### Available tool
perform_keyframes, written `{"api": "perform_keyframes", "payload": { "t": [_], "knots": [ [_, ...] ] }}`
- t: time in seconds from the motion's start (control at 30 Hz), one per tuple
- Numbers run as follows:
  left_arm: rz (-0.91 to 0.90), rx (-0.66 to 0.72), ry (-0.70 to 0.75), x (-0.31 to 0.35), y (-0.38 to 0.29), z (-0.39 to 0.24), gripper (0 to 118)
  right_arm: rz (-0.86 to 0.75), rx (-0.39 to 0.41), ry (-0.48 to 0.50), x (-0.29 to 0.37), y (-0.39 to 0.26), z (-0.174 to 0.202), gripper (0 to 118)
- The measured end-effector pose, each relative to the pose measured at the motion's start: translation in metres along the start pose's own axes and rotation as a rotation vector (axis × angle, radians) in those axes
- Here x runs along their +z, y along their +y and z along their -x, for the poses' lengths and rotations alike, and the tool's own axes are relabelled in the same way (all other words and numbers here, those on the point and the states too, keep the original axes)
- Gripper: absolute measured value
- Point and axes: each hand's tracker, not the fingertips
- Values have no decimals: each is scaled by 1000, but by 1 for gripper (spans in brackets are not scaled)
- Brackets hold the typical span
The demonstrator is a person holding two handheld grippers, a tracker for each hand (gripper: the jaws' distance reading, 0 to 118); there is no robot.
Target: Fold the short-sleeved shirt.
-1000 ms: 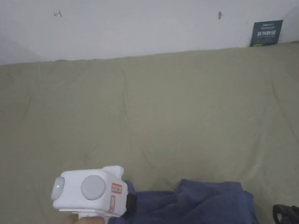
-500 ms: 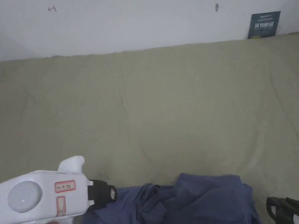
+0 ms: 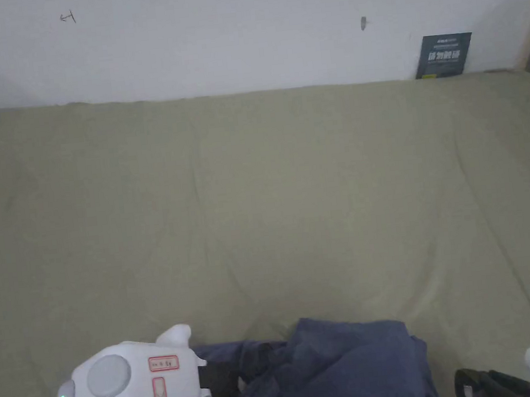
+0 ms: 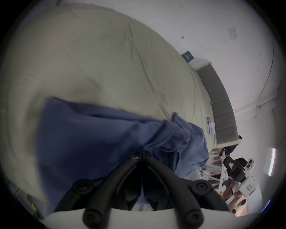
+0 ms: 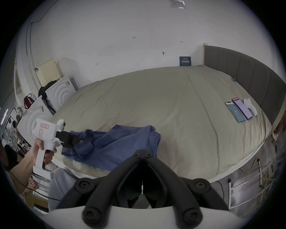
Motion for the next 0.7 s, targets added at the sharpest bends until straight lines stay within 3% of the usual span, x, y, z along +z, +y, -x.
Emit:
{"api": "perform_keyframes", "payload": {
  "t": [0.17, 0.3, 0.4, 0.5, 0.7],
  "knots": [
    [20, 11, -46, -42, -6, -6, 0, 17, -18, -12, -2, -1, -4, 1],
    [16, 38, -51, -30, -1, -9, 0, 22, -10, -12, -1, -1, -1, 1],
    [-48, -52, -32, 15, -1, -17, 0, 13, -3, -2, -1, 4, 4, 1],
    [-130, -54, -37, 78, 1, -9, 0, 2, 14, 13, -4, 8, 12, 1],
    [-247, -42, 233, 164, -13, 50, 0, 0, 46, 59, -13, 11, 31, 1]
  ]
}}
